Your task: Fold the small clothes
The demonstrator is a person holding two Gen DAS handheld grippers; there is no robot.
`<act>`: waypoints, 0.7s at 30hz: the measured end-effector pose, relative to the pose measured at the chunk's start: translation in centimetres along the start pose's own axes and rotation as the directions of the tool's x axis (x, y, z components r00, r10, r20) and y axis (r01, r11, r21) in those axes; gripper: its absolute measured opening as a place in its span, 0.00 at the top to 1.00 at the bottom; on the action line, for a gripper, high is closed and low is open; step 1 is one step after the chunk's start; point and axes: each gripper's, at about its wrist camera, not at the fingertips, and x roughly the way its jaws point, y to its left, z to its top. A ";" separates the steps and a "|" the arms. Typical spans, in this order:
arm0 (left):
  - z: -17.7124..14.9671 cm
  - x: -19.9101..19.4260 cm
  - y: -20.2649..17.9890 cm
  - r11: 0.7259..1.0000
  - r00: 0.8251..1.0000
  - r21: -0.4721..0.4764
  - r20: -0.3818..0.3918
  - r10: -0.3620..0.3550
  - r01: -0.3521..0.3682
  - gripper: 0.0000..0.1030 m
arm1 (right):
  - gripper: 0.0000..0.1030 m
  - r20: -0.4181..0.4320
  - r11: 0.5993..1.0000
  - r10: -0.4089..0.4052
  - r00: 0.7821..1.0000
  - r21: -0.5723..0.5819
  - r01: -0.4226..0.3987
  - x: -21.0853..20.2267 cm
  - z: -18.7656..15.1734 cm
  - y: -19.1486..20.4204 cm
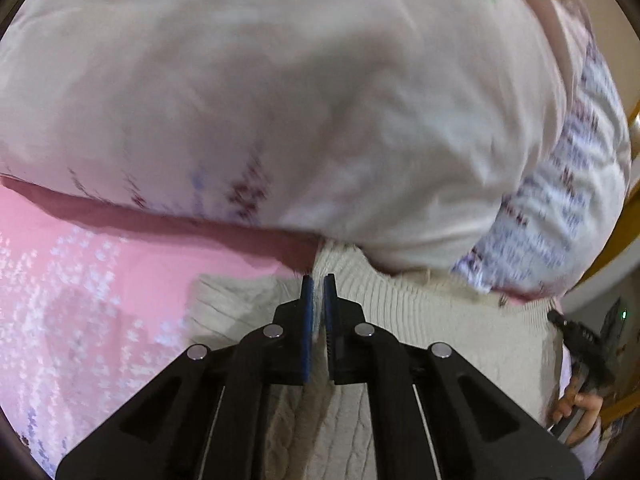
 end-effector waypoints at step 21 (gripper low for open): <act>-3.6 -1.4 0.2 0.990 0.986 0.067 -0.115 -0.117 0.125 1.00 | 0.46 -0.052 0.992 0.014 0.999 -0.122 -0.020 -1.2 -3.6 3.0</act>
